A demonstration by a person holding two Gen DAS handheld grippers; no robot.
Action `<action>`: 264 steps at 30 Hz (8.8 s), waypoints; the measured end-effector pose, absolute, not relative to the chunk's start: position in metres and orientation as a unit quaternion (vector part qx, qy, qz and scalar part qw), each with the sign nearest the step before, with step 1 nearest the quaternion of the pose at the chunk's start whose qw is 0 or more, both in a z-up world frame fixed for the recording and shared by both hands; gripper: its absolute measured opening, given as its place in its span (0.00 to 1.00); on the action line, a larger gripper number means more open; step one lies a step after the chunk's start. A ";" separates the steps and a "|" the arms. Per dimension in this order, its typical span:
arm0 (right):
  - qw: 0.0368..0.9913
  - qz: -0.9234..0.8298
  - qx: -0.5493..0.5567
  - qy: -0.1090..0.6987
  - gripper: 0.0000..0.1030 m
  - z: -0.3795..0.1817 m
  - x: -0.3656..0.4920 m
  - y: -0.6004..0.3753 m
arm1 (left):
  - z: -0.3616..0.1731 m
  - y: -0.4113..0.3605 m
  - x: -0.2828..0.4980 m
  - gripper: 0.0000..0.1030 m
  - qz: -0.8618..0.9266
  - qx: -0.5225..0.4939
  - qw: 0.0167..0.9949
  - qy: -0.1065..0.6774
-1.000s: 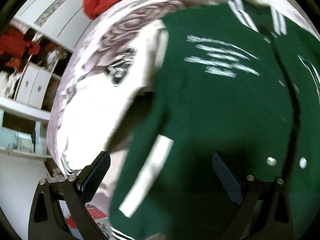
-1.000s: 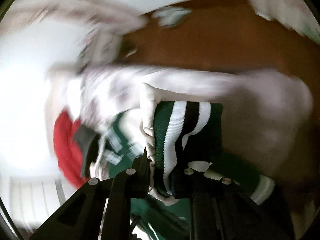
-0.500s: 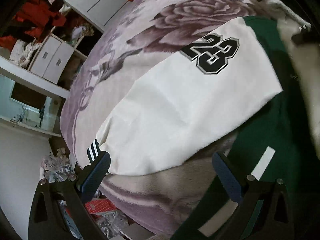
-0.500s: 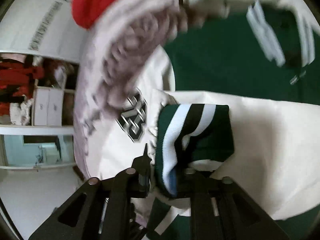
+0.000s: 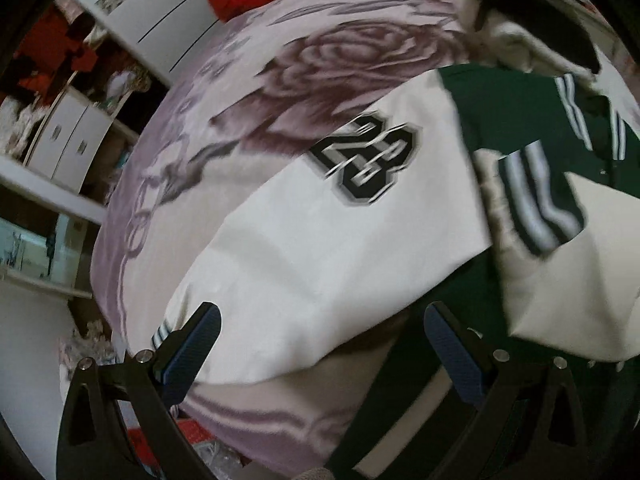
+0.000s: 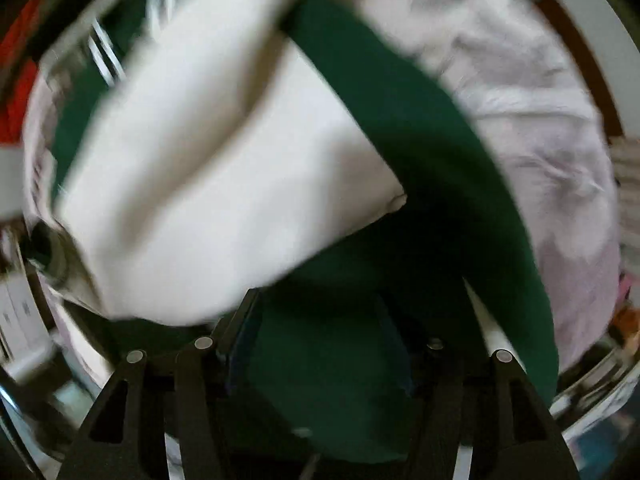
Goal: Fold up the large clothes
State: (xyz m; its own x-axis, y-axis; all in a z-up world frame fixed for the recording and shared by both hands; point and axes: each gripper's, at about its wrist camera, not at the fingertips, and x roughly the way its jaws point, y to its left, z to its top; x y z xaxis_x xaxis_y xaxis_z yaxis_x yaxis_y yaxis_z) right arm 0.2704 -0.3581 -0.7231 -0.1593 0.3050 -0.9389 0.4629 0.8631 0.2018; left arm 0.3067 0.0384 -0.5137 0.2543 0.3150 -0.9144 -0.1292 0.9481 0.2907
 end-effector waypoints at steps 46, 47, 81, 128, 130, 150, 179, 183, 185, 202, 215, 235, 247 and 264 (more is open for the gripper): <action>0.565 -0.106 0.718 0.393 0.09 -0.765 0.194 -0.502 | -0.578 -0.402 0.455 0.08 -0.404 0.117 0.616 0.666; 0.565 -0.112 0.718 0.390 0.07 -0.763 0.188 -0.506 | -0.574 -0.390 0.461 0.07 -0.399 0.099 0.624 0.664; 0.550 -0.092 0.685 0.468 0.51 -0.747 0.188 -0.517 | -0.547 -0.277 0.464 0.88 -0.357 -0.052 0.676 0.642; 0.580 -0.095 0.599 0.543 0.56 -0.738 0.199 -0.474 | -0.571 -0.078 0.356 0.17 -0.115 -0.001 0.746 0.656; 0.584 -0.101 0.597 0.541 0.56 -0.737 0.199 -0.476 | -0.560 -0.085 0.358 0.15 -0.132 0.013 0.760 0.636; 0.632 -0.128 0.444 0.621 0.63 -0.698 0.219 -0.426 | -0.530 0.042 0.380 0.81 -0.078 -0.178 0.774 0.603; 0.680 -0.015 0.211 0.702 0.64 -0.677 0.295 -0.190 | -0.593 0.399 0.194 0.15 0.279 -0.492 0.731 0.382; 0.681 -0.033 0.213 0.700 0.64 -0.675 0.290 -0.191 | -0.622 0.429 0.245 0.16 0.246 -0.471 0.730 0.429; 0.683 -0.043 0.207 0.700 0.65 -0.671 0.288 -0.190 | -0.630 0.432 0.255 0.24 0.235 -0.475 0.722 0.446; 0.737 -0.149 -0.087 0.653 0.84 -0.643 0.329 -0.138 | -0.529 0.384 0.275 0.11 0.278 -0.330 0.811 0.395; 0.732 -0.066 0.060 0.675 0.84 -0.631 0.312 -0.212 | -0.351 0.119 0.311 0.10 0.105 -0.129 0.911 0.377; 0.664 -0.105 0.350 0.653 0.84 -0.651 0.202 -0.547 | -0.520 -0.305 0.355 0.41 -0.135 -0.009 0.796 0.589; 0.655 0.049 0.465 0.593 0.84 -0.633 0.253 -0.500 | -0.470 -0.190 0.335 0.92 -0.009 0.030 0.838 0.544; 0.735 -0.009 0.279 0.618 0.13 -0.632 0.361 -0.393 | -0.556 -0.012 0.408 0.96 0.083 -0.006 0.820 0.567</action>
State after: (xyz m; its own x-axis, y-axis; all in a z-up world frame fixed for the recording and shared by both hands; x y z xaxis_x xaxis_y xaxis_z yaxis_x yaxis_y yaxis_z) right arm 0.3612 -0.3933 -0.6317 0.2360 0.3318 -0.9133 0.3579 0.8442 0.3992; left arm 0.4078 -0.0121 -0.5555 0.3442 0.1283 -0.9301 -0.1423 0.9863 0.0834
